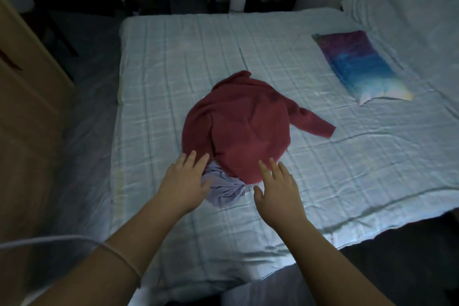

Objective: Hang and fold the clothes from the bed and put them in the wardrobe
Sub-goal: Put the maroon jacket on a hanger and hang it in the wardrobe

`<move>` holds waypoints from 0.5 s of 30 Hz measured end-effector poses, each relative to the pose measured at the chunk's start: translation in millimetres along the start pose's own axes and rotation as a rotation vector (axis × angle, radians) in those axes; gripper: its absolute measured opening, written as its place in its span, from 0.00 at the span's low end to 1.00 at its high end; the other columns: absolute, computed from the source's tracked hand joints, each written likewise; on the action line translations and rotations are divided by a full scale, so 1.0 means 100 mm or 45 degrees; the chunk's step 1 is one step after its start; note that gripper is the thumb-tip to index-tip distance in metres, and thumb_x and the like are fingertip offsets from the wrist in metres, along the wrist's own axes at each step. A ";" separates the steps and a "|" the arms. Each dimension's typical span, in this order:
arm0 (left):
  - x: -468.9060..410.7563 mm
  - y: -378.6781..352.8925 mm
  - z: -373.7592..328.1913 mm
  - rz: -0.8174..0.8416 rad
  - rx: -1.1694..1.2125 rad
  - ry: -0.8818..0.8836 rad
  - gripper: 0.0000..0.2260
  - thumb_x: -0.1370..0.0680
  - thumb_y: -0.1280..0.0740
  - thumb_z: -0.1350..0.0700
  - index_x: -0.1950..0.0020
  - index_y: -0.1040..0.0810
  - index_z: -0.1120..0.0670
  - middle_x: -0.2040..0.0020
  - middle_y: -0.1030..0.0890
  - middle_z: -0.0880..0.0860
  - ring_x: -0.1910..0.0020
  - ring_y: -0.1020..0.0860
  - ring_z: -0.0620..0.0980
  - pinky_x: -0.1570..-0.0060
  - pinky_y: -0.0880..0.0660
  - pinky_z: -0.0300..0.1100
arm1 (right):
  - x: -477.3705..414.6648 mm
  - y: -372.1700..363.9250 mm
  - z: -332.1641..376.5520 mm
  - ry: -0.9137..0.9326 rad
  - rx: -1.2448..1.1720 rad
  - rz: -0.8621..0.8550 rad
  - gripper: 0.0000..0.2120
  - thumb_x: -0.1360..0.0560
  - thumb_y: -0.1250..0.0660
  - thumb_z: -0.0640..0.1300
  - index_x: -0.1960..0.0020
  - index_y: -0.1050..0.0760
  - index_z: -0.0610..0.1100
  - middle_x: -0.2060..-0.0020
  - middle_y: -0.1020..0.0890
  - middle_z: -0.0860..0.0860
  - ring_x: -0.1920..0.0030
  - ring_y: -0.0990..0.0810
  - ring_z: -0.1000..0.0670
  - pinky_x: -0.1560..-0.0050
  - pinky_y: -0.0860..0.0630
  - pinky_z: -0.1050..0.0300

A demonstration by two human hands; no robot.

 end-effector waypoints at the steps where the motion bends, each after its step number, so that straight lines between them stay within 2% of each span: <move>1: -0.14 -0.04 -0.03 0.023 0.005 0.003 0.32 0.20 0.45 0.39 0.18 0.47 0.49 0.19 0.43 0.59 0.22 0.42 0.62 0.26 0.40 0.56 | -0.10 -0.02 -0.06 -0.019 -0.024 0.007 0.32 0.25 0.35 0.49 0.23 0.38 0.47 0.24 0.35 0.43 0.24 0.38 0.39 0.29 0.35 0.39; 8: -0.93 -0.39 -0.30 0.140 0.123 0.043 0.32 0.18 0.42 0.42 0.18 0.50 0.48 0.19 0.46 0.58 0.21 0.45 0.60 0.23 0.46 0.54 | -0.81 -0.39 -0.46 -0.016 -0.104 0.128 0.31 0.26 0.34 0.49 0.24 0.35 0.46 0.26 0.32 0.43 0.26 0.35 0.39 0.31 0.31 0.40; 15: -1.67 -0.89 -0.20 0.194 0.311 0.334 0.32 0.18 0.39 0.45 0.18 0.50 0.50 0.19 0.47 0.59 0.21 0.45 0.60 0.25 0.42 0.55 | -1.68 -1.11 -0.70 0.179 -0.169 0.375 0.32 0.26 0.34 0.47 0.24 0.36 0.46 0.26 0.32 0.41 0.26 0.35 0.37 0.30 0.33 0.39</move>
Point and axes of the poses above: each hand's wrist, its own x-axis away from the middle knuckle, its own y-axis out of the back of the hand, z = x × y, the point moved 10 cm from there along -x, towards the middle knuckle
